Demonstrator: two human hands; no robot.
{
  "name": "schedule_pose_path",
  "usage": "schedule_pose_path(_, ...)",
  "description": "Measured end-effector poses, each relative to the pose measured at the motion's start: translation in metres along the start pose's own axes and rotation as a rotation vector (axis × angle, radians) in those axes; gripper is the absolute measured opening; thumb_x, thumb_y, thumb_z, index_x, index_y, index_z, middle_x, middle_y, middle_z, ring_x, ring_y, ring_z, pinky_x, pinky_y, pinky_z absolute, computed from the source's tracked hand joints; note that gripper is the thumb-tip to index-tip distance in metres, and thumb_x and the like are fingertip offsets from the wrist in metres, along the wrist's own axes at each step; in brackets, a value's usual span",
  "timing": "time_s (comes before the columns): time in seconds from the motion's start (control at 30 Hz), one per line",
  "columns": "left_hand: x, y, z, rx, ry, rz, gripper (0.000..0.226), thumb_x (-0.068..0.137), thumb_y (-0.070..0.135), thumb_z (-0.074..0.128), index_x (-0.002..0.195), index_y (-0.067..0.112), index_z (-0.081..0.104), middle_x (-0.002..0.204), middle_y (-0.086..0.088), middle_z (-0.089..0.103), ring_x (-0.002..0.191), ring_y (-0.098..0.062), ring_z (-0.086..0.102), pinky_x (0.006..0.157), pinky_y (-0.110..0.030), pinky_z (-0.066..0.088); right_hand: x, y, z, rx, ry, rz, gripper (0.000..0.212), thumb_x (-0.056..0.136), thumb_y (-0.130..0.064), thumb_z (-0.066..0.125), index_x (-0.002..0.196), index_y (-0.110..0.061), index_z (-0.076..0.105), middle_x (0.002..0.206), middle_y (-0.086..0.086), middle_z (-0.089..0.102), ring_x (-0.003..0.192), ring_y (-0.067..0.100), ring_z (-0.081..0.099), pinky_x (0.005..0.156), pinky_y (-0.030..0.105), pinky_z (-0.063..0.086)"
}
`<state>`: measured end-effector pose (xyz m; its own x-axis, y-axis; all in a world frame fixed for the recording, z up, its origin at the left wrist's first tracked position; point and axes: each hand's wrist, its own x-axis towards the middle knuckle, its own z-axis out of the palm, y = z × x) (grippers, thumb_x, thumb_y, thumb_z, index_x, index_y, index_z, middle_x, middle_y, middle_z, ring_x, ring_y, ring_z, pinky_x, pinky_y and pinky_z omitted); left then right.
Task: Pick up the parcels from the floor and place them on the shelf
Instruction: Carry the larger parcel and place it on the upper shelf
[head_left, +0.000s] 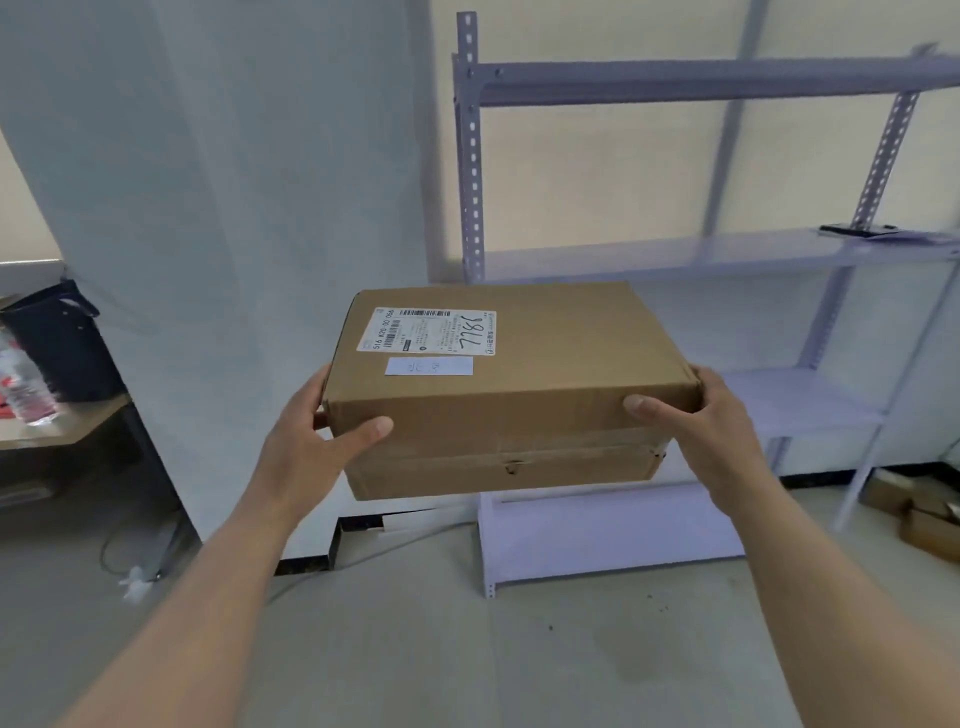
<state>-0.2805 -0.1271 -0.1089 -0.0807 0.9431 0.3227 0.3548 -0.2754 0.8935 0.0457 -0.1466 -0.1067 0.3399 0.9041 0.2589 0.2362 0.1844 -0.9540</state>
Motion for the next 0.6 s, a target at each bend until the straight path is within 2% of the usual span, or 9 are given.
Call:
schedule_pose_path(0.13, 0.051, 0.003, 0.035, 0.019, -0.013, 0.045, 0.057, 0.074, 0.029, 0.074, 0.123, 0.04, 0.048, 0.114, 0.009, 0.06, 0.102, -0.015, 0.055, 0.077, -0.024, 0.042, 0.047, 0.003, -0.015, -0.026, 0.038, -0.029, 0.047, 0.076, -0.021, 0.075, 0.112, -0.025, 0.045, 0.091, -0.015, 0.055, 0.08, -0.002, 0.052, 0.062, 0.015, 0.041)
schedule_pose_path(0.27, 0.105, 0.01, 0.064, 0.004, -0.033, 0.085, 0.056, 0.075, 0.029, 0.074, 0.122, 0.044, 0.046, 0.117, 0.009, 0.058, 0.104, -0.015, 0.055, 0.072, -0.017, 0.041, 0.101, 0.006, -0.019, -0.029, 0.061, -0.029, 0.047, 0.076, -0.023, 0.075, 0.113, -0.025, 0.047, 0.095, -0.014, 0.056, 0.084, -0.002, 0.053, 0.063, 0.017, 0.041)
schedule_pose_path(0.33, 0.148, 0.012, 0.084, 0.003, -0.05, 0.099, 0.059, 0.076, 0.029, 0.073, 0.127, 0.04, 0.046, 0.118, 0.007, 0.058, 0.104, -0.015, 0.054, 0.071, -0.016, 0.04, 0.143, 0.009, -0.023, -0.023, 0.092, -0.022, 0.047, 0.076, -0.023, 0.075, 0.114, -0.024, 0.046, 0.096, -0.013, 0.055, 0.084, -0.002, 0.052, 0.063, 0.017, 0.04)
schedule_pose_path(0.4, 0.158, 0.013, 0.089, -0.002, -0.048, 0.103, 0.06, 0.076, 0.029, 0.073, 0.128, 0.038, 0.045, 0.119, 0.005, 0.058, 0.104, -0.015, 0.055, 0.07, -0.017, 0.041, 0.152, 0.006, -0.023, -0.013, 0.07, -0.034, 0.046, 0.077, -0.022, 0.074, 0.114, -0.023, 0.046, 0.095, -0.013, 0.054, 0.084, -0.002, 0.051, 0.062, 0.017, 0.04)
schedule_pose_path(0.6, 0.235, 0.023, 0.138, -0.02, -0.08, 0.148, 0.061, 0.075, 0.03, 0.073, 0.13, 0.035, 0.046, 0.116, 0.006, 0.058, 0.103, -0.017, 0.055, 0.07, -0.017, 0.042, 0.221, 0.011, -0.04, -0.033, 0.159, -0.063, 0.042, 0.077, -0.021, 0.074, 0.11, -0.022, 0.048, 0.094, -0.012, 0.055, 0.083, 0.0, 0.053, 0.064, 0.018, 0.042)
